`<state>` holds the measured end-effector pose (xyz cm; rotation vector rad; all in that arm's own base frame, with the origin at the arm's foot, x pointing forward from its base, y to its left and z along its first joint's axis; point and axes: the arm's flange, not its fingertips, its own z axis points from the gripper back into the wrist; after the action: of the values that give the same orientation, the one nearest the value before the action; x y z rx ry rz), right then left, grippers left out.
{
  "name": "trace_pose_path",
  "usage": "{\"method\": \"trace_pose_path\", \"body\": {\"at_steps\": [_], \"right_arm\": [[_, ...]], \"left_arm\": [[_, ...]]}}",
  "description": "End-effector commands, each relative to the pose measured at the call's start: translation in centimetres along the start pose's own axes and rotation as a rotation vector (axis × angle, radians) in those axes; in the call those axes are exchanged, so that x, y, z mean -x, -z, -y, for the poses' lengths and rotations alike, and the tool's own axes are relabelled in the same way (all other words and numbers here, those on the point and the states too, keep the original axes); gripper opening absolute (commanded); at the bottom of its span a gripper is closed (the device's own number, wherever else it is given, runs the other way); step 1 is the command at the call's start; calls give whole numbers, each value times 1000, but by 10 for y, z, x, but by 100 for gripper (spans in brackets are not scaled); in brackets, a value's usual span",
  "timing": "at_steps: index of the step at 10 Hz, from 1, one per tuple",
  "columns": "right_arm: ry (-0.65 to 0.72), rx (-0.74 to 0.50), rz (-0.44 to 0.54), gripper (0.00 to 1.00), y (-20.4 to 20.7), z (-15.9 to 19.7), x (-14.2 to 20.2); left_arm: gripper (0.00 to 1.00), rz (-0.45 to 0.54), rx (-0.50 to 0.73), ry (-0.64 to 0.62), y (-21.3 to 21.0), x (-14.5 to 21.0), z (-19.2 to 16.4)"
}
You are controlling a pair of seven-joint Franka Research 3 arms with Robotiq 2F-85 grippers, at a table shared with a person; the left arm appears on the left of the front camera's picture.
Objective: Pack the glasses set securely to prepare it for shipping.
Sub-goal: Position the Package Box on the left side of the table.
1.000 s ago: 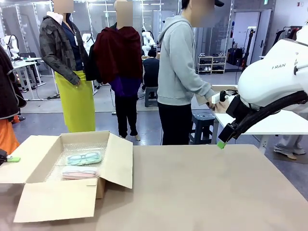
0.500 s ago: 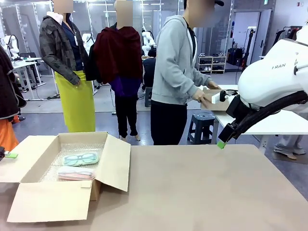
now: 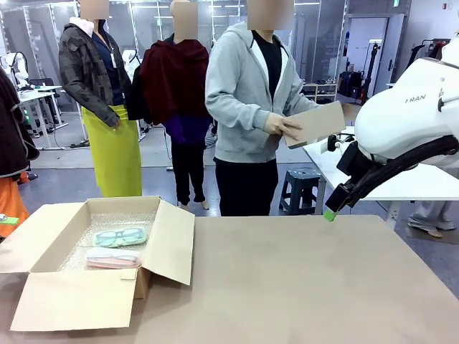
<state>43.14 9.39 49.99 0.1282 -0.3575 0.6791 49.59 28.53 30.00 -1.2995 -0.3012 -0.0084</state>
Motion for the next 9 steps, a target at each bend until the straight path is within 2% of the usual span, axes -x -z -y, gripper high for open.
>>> {"method": "trace_pose_path", "body": {"at_steps": [1, 2, 4, 6, 8, 9], "right_arm": [[-17, 5, -8, 100, -2, 1, -1], [-17, 5, -8, 100, -2, 1, -1], [-17, 5, -8, 100, -2, 1, -1], [-17, 5, -8, 100, -2, 1, -1], [-17, 5, -8, 100, -2, 1, -1], [-17, 5, -8, 100, -2, 1, -1]], "left_arm": [[90, 22, -32, -8, 0, 11, 7], [100, 34, -45, 2, -1, 11, 13], [100, 59, -112, 74, -18, 11, 39], [100, 91, -229, 238, -29, 4, 113], [100, 65, -290, 433, 2, 9, 185], [100, 151, -352, 530, 30, 9, 216]]}}
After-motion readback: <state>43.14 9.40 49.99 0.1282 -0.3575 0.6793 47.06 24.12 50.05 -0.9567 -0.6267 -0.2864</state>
